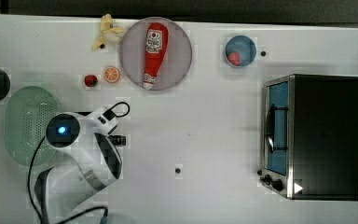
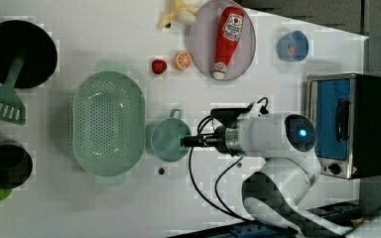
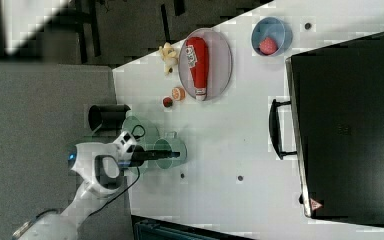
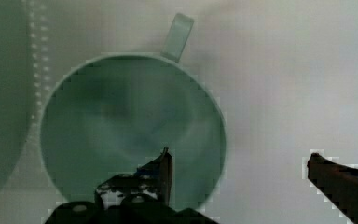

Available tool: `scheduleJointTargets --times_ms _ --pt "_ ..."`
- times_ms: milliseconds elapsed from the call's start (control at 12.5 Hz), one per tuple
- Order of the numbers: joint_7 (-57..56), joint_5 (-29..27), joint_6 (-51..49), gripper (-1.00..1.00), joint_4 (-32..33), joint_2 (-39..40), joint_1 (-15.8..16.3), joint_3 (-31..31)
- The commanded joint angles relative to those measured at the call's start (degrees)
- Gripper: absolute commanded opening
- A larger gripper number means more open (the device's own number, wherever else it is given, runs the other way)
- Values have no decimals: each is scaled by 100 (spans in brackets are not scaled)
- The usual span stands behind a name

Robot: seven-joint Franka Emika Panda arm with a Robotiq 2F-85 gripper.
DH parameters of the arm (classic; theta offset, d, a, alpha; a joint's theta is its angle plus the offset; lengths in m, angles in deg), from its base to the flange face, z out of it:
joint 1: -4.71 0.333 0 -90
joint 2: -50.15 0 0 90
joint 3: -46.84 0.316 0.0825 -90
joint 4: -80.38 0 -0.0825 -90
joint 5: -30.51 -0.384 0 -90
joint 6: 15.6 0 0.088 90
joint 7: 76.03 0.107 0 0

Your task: Drag mug left to right.

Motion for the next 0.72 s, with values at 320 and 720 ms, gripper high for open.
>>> scheduleJointTargets --times_ms 320,720 --pt "471 266 429 18 -111 605 -48 6" --pt "453 253 400 -65 -157 603 -95 -109"
